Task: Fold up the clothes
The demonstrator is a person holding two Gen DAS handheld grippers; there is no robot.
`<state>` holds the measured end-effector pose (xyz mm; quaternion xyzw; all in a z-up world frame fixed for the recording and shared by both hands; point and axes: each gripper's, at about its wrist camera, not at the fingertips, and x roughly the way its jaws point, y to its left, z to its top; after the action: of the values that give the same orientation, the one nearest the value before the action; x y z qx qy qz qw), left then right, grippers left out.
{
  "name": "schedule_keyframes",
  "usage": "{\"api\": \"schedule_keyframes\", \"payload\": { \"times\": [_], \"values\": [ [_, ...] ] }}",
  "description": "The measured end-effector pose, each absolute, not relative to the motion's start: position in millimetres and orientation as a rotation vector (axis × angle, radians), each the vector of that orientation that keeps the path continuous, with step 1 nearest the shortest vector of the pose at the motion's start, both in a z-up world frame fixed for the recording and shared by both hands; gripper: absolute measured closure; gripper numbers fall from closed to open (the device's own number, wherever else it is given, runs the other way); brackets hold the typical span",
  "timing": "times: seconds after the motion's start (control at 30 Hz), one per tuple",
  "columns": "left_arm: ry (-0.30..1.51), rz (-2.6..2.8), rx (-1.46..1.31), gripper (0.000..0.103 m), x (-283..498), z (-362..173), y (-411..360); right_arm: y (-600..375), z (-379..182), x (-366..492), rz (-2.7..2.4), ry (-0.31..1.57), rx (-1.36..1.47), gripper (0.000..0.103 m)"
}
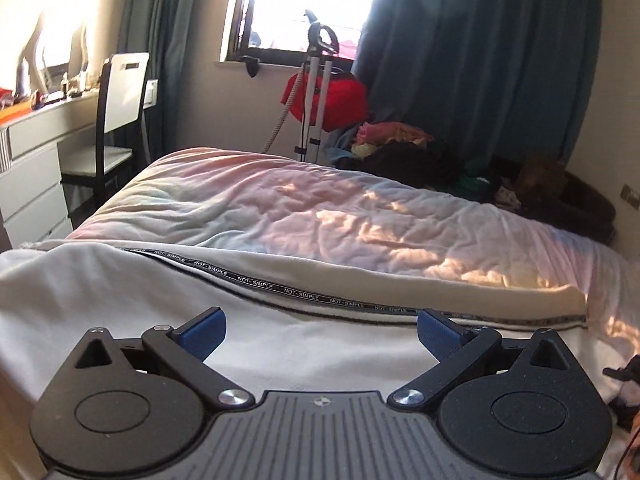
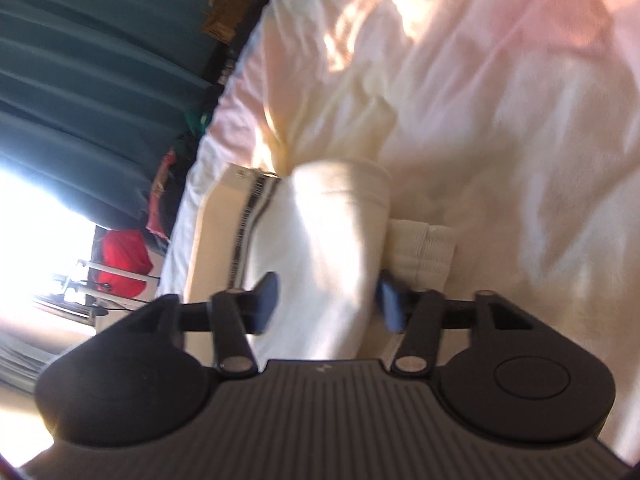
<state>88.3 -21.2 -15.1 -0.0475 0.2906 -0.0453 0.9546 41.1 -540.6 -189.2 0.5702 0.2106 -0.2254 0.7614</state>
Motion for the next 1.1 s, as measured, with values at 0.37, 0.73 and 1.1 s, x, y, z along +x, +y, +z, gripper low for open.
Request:
{"api": "schedule_keyframes", "payload": {
  "times": [0.37, 0.73, 1.1],
  "values": [
    [0.657, -0.112, -0.079, 0.000, 87.8, -52.5, -15.9, -535.3, -172.8, 31.6, -0.562, 0.383, 1.160, 0.097],
    [0.651, -0.080, -0.073, 0.000, 77.0, -52.2, -4.3, -536.0, -175.2, 10.3, -0.618, 0.473, 1.263, 0.092],
    [0.677, -0.068, -0.085, 0.000, 78.4, -56.4, -1.7, -519.3, -191.6, 5.6, -0.515, 0.542, 1.422, 0.012]
  ]
}}
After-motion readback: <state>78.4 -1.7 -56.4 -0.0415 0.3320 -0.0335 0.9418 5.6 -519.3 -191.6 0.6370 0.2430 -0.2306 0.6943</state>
